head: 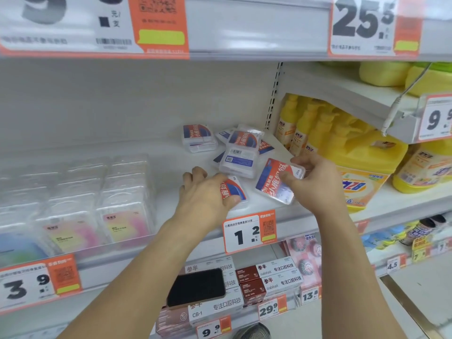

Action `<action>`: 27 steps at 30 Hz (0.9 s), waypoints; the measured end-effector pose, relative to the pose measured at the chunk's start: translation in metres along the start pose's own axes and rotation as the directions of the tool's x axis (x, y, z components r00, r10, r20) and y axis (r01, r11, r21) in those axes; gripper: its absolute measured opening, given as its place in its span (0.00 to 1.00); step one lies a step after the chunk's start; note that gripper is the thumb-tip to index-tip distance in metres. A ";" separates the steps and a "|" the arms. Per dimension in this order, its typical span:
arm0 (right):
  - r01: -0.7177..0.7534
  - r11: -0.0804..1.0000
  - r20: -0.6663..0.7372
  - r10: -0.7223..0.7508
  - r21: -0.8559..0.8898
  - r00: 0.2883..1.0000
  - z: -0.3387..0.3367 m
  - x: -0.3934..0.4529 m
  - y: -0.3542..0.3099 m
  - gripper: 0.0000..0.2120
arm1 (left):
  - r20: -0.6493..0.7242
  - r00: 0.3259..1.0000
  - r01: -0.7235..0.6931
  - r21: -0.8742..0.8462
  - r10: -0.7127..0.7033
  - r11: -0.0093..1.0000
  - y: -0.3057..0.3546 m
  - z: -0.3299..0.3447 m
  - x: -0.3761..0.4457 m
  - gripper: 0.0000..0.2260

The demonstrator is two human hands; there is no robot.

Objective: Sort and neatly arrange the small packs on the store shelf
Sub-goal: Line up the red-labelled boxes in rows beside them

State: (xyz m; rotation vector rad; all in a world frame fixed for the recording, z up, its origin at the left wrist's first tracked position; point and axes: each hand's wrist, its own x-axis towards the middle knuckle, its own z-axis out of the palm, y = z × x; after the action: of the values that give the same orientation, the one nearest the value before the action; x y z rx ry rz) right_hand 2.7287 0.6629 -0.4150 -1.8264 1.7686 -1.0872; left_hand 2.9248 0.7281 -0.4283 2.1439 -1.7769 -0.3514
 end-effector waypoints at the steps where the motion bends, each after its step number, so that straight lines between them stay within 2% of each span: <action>1: -0.012 1.000 0.001 0.012 -0.017 1.000 0.000 0.000 0.000 0.18 | 0.028 1.000 -0.013 -0.028 0.014 1.000 -0.001 -0.002 0.002 0.20; 4: -0.070 0.996 0.020 0.072 -0.058 0.997 -0.001 0.000 0.001 0.18 | 0.097 0.993 -0.055 -0.110 0.066 0.992 -0.003 -0.010 0.005 0.22; 6: -0.100 0.986 0.065 0.109 -0.130 0.992 -0.001 0.000 0.000 0.18 | 0.051 0.995 -0.078 -0.128 0.085 0.989 -0.002 -0.011 0.003 0.23; 9: -0.109 0.976 0.184 0.144 -0.190 0.972 0.001 -0.001 -0.002 0.23 | -0.069 0.987 -0.157 -0.255 0.144 0.954 -0.001 -0.007 -0.001 0.14; 11: -0.045 0.972 0.293 0.114 -0.231 0.949 0.001 -0.003 -0.005 0.26 | -0.087 0.976 -0.214 -0.263 0.197 0.941 -0.003 -0.004 -0.006 0.06; 13: 0.033 0.968 0.380 0.065 -0.247 0.923 0.000 -0.004 -0.008 0.25 | -0.062 0.970 -0.244 -0.262 0.236 0.934 -0.007 -0.002 -0.010 0.12; 15: 0.040 0.970 0.441 0.073 -0.240 0.895 -0.003 -0.005 -0.010 0.26 | -0.049 0.970 -0.243 -0.254 0.239 0.936 -0.011 -0.001 -0.012 0.17; 18: 0.029 0.965 0.510 0.111 -0.260 0.853 -0.006 -0.006 -0.012 0.27 | 0.011 0.971 -0.234 -0.156 0.239 0.960 -0.011 -0.002 -0.015 0.18; 27: -0.056 0.968 0.550 0.185 -0.243 0.815 -0.010 -0.001 -0.012 0.30 | 0.062 0.968 -0.232 -0.138 0.242 0.963 -0.007 -0.006 -0.016 0.20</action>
State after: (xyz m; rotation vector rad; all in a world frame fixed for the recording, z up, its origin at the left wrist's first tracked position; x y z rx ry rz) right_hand 2.7291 0.6679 -0.4004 -1.8659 1.6363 -0.2425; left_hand 2.9304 0.7457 -0.4255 1.8277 -1.9706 -0.4802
